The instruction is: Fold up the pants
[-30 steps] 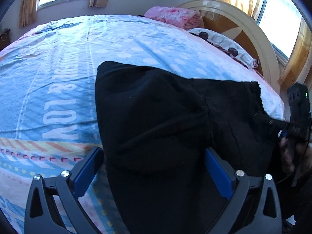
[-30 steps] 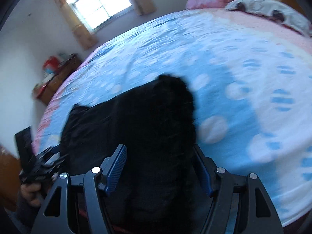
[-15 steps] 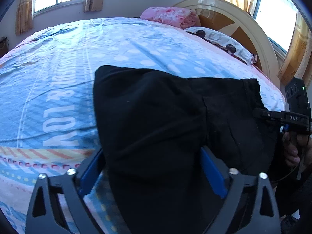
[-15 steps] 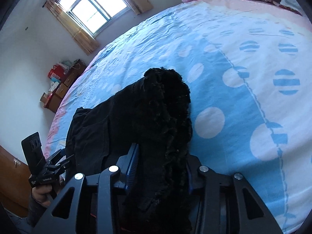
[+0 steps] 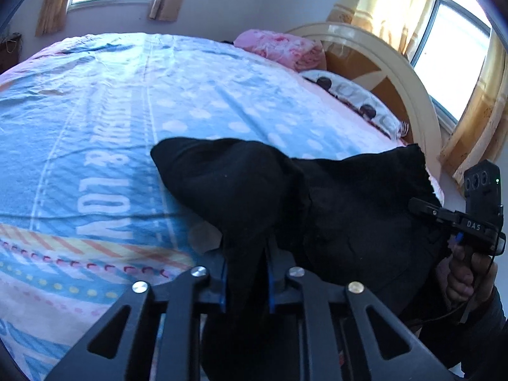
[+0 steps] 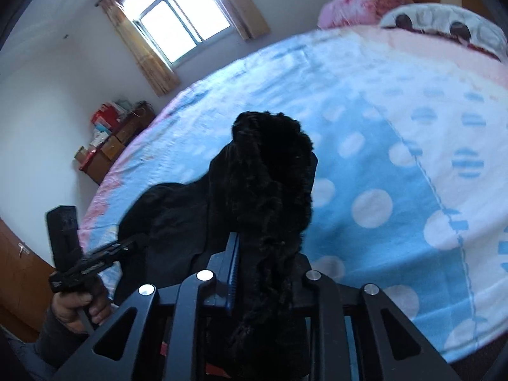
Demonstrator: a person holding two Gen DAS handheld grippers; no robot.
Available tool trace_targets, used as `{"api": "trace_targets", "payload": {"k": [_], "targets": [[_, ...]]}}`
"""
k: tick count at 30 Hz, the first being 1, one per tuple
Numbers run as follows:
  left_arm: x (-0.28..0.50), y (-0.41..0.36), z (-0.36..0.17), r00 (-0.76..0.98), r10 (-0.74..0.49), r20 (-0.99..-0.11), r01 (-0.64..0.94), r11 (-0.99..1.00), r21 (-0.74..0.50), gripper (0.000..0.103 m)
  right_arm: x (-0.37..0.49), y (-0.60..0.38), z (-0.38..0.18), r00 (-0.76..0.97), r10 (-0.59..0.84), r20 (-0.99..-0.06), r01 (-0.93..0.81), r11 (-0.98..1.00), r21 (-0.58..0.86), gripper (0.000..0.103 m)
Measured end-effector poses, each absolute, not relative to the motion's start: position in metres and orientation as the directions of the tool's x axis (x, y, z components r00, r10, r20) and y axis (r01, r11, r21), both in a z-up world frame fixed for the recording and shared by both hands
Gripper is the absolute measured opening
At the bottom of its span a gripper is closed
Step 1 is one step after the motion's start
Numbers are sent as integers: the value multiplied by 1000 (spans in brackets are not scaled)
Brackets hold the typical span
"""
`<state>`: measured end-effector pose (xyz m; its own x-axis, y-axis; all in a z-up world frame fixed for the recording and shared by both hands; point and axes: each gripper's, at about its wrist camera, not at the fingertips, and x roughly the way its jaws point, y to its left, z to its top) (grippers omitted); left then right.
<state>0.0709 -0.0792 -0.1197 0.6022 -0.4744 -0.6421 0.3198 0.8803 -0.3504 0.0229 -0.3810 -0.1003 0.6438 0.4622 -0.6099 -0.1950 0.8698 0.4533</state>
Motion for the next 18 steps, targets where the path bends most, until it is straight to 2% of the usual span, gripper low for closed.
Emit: {"api": "trace_targets", "payload": {"k": [7,18], "targets": [[58,-65,-101,637,-484,-600,322,874,-364,14,32,-364,-68,645,483,-592,-260,867,425,18],[56,0,-81,723,-399,-565,247,912,-328,13,79,-296,-34,578,548,-605,-400,836,375,16]]}}
